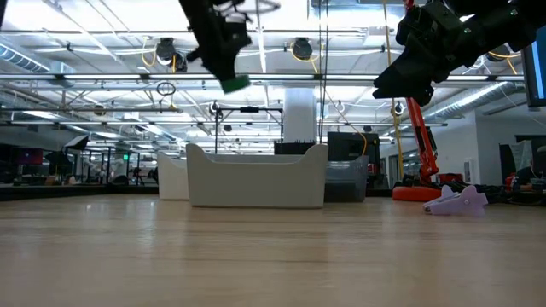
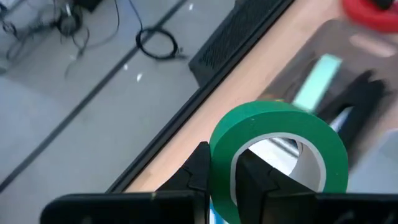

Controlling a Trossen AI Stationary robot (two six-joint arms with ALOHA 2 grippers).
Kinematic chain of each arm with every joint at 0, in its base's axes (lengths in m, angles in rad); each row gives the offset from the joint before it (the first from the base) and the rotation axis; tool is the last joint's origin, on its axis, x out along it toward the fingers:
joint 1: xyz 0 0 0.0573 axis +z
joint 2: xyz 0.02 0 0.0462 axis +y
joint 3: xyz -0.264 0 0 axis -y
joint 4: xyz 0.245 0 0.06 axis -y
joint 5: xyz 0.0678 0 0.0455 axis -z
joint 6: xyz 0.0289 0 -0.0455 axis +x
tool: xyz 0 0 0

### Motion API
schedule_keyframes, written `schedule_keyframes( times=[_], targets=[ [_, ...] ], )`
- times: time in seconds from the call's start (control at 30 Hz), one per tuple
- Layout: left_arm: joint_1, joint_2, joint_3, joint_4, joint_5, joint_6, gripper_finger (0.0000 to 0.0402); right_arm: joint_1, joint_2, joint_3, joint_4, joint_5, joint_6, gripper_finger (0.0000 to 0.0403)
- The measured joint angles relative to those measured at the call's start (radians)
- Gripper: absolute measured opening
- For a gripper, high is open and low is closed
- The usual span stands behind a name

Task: Pick and place Stapler, Stapler remover, tape
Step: Put the green tape into the white bin

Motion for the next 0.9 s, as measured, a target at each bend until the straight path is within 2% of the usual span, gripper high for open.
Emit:
schedule_keyframes(
  times=[0.27,0.4,0.6,0.8,0.9],
  targets=[
    [0.133,0.138,0.000,0.056,0.145,0.058,0.0037,0.000,0.000,0.000,0.000,0.000,0.000,0.0139],
    [0.158,0.194,0.000,0.053,0.168,0.065,0.0037,0.000,0.000,0.000,0.000,0.000,0.000,0.0139],
    [0.144,0.239,-0.002,0.043,0.243,0.054,0.0037,0.000,0.000,0.000,0.000,0.000,-0.001,0.0139],
    [0.093,0.238,-0.079,0.039,0.247,0.028,0.0037,0.000,0.000,0.000,0.000,0.000,-0.003,0.0139],
    [0.073,0.238,-0.131,0.089,0.279,0.027,0.0037,0.000,0.000,0.000,0.000,0.000,-0.003,0.0139]
  ],
)
